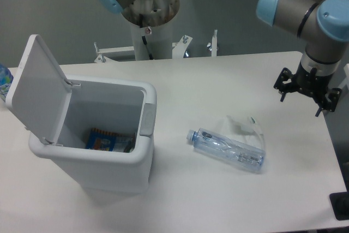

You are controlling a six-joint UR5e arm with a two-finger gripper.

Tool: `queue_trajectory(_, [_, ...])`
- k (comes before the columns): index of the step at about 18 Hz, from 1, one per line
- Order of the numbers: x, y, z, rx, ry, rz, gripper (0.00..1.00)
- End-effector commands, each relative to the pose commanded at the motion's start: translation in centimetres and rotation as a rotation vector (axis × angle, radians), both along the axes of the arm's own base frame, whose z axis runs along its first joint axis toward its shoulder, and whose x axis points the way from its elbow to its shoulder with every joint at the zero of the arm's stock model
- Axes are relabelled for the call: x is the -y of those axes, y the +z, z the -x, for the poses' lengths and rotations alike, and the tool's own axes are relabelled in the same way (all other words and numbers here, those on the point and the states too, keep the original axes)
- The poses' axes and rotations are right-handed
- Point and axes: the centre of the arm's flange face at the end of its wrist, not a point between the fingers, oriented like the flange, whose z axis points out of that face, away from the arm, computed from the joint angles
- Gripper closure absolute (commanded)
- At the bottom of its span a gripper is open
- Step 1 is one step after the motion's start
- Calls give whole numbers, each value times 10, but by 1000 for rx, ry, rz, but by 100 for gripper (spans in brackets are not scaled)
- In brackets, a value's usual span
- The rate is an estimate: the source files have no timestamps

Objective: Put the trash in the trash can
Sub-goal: 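Move the gripper over the crumpled white tissue beside the bottle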

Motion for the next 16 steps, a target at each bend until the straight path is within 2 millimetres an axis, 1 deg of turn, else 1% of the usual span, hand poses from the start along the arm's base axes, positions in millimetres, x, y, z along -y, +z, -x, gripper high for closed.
queue_trajectory(4, [-1, -6, -2, 6, -2, 10, 0])
queue_trajectory(6, [-7, -7, -8, 12, -10, 12, 0])
queue_trajectory(9, [-4, -20, -19, 45, -6, 21, 0])
queue_trajectory(12, [6, -28, -35, 64, 11, 20, 0])
queue_trajectory(14, [8, -42, -44, 62, 17, 18, 0])
queue_trajectory(16, [8, -62, -55, 55, 41, 12, 0])
